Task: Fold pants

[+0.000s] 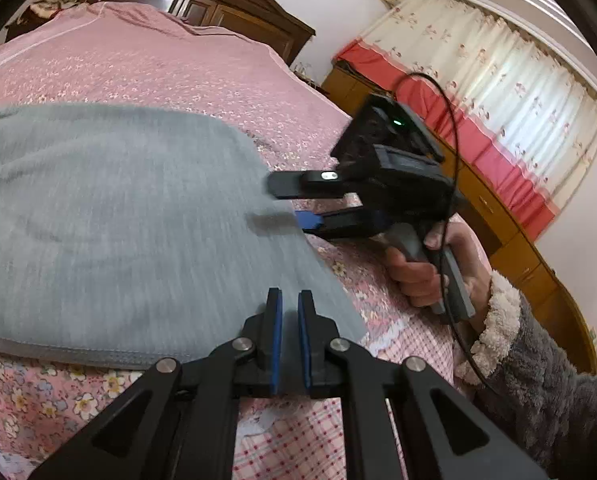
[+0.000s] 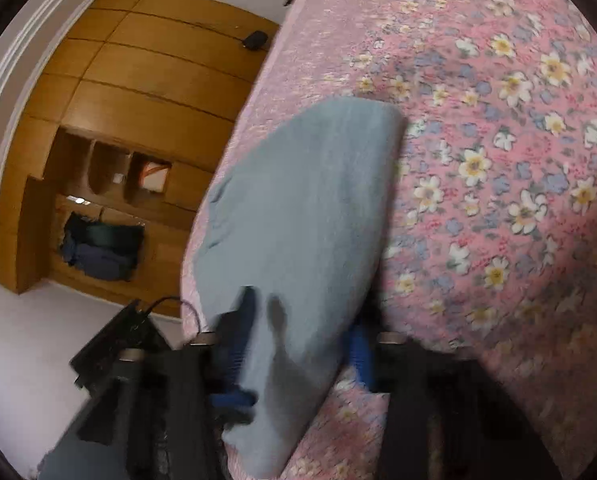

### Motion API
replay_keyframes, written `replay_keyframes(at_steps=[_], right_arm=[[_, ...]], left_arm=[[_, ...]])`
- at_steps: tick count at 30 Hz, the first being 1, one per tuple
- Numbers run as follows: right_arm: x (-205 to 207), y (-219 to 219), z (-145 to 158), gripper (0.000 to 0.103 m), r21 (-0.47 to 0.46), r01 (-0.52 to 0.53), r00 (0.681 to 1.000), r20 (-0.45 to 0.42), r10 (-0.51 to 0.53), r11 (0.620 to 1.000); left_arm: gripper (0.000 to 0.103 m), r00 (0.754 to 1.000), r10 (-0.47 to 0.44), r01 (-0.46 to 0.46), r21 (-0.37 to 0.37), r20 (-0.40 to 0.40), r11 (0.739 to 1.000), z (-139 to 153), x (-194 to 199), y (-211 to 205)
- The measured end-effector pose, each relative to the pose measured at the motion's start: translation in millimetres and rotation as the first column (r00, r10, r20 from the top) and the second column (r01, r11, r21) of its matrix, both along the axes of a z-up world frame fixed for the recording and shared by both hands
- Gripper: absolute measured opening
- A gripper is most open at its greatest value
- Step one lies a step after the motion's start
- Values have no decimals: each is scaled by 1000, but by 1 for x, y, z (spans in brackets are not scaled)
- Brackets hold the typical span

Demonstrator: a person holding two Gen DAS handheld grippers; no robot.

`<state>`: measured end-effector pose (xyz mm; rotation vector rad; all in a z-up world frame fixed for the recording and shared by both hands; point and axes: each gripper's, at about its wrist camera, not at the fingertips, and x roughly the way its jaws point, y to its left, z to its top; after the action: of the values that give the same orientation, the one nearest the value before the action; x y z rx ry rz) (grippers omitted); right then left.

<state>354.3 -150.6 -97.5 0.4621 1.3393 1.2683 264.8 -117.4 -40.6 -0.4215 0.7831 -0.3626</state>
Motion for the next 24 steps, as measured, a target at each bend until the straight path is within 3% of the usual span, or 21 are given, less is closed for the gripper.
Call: replay_keyframes(at_steps=[2, 6, 8, 11, 14, 16, 18, 22, 24], right_arm=[[3, 3, 2, 13, 28, -7, 1000, -28, 8, 1000], [4, -25, 27, 10, 13, 18, 1000, 2, -18, 1000], [9, -49, 39, 1, 1, 67, 998, 9, -67, 998], [24, -88, 31, 2, -37, 178, 984, -10, -178, 983], [22, -97, 27, 4, 86, 160, 985, -77, -154, 983], [15, -83, 34, 20, 145, 111, 991, -90, -99, 983], [5, -65, 38, 57, 157, 56, 996, -82, -43, 986], [-8, -35, 29, 60, 91, 6, 998, -67, 0, 996], [-11, -26, 21, 57, 15, -16, 999, -37, 17, 1000]], left_arm=[[6, 1000, -2, 2, -2, -6, 1000, -1, -1, 2], [7, 1000, -11, 11, 6, 0, 1000, 3, -2, 4], [8, 1000, -16, 16, 9, 8, 1000, 7, -3, 6], [10, 999, -20, 19, 12, 39, 1000, 18, -4, 9], [13, 998, -24, 20, 52, 65, 998, 24, -3, 11], [13, 997, -10, 4, 87, 73, 996, 25, -2, 15], [13, 997, 14, -19, 68, 72, 998, 25, -1, 23], [13, 997, 34, -38, 58, 63, 998, 22, 0, 31], [13, 998, 24, -28, 71, 58, 997, 20, 5, 28]])
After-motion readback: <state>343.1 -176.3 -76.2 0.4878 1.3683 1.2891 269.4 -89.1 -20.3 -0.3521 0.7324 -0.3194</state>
